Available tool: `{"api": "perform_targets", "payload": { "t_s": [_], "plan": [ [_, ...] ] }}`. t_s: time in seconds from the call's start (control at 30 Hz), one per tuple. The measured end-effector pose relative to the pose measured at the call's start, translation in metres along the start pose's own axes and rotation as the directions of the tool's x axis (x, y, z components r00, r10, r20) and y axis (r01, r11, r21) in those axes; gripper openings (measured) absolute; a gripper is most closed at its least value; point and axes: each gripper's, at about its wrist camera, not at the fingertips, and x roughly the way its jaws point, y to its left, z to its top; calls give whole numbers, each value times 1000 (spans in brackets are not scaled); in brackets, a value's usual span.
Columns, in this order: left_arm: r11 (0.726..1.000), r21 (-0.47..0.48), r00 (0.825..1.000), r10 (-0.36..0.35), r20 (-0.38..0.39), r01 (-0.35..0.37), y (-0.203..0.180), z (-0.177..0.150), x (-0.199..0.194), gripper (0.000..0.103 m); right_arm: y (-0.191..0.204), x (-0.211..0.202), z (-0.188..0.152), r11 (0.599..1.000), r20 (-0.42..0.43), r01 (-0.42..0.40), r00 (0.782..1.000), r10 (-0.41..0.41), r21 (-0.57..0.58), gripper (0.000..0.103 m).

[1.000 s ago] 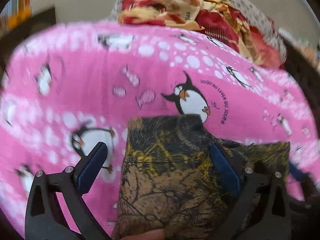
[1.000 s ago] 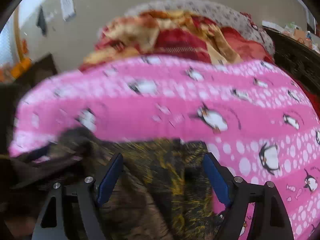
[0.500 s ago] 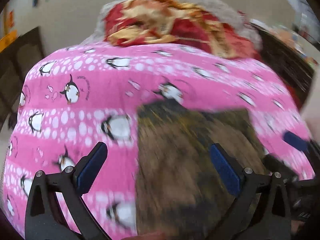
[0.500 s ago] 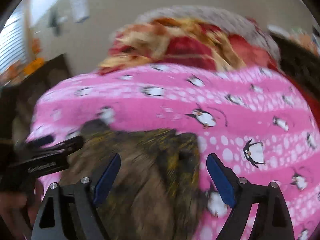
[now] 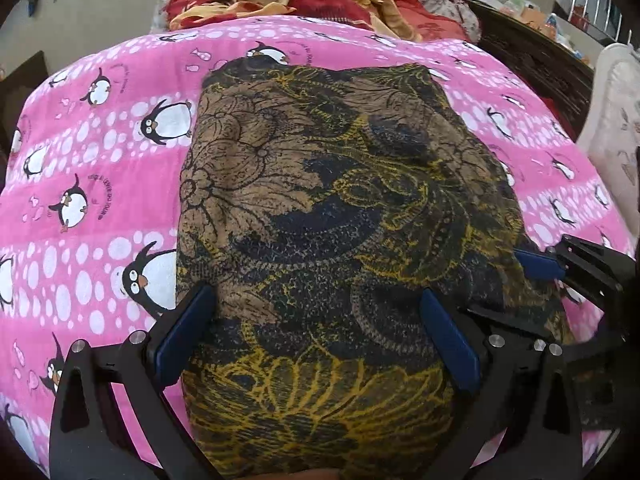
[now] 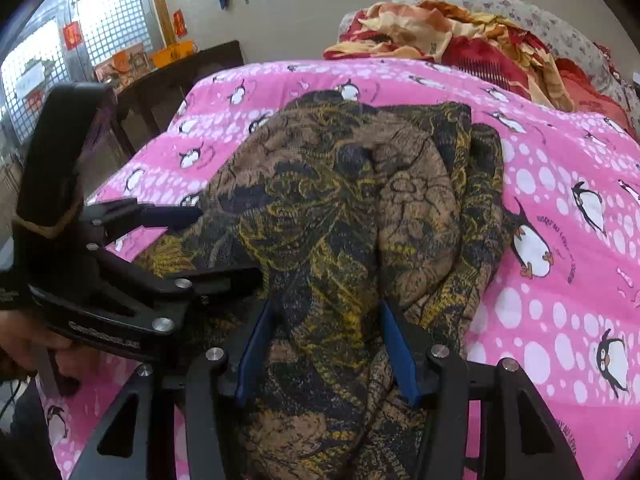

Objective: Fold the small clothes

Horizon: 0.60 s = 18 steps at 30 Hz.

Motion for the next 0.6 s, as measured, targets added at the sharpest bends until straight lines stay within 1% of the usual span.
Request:
{"api": "perform_targets", "payload": {
  "t_s": [0.17,0.23,0.3,0.37,0.47,0.53,0.6],
  "plan": [
    [1000,-15,1000,7,18,-7,-2,-2,1,103,0,0,0,1000,7,24,1000,-24,-18,53],
    [1000,-22,1000,13,11,-13,-2,-10,-2,103,0,0,1,999,11,28,1000,-28,-17,53],
    [999,-26,999,32,-9,-32,-4,-8,-11,102,3,-6,4,999,-7,44,999,-44,-19,53],
    [998,-44,999,49,-14,-50,-3,-7,-24,102,6,-22,6,997,-25,75,997,-75,5,53],
    [994,-68,996,83,-39,-86,-8,-13,-51,102,8,-61,-2,987,-60,155,986,-153,37,53],
    [994,-67,996,80,-37,-82,-16,-19,-70,102,7,-84,-12,979,-74,183,981,-177,84,58],
    [994,-70,996,75,-40,-78,-22,-23,-84,102,4,-102,-21,970,-84,197,979,-187,139,77]
  ]
}}
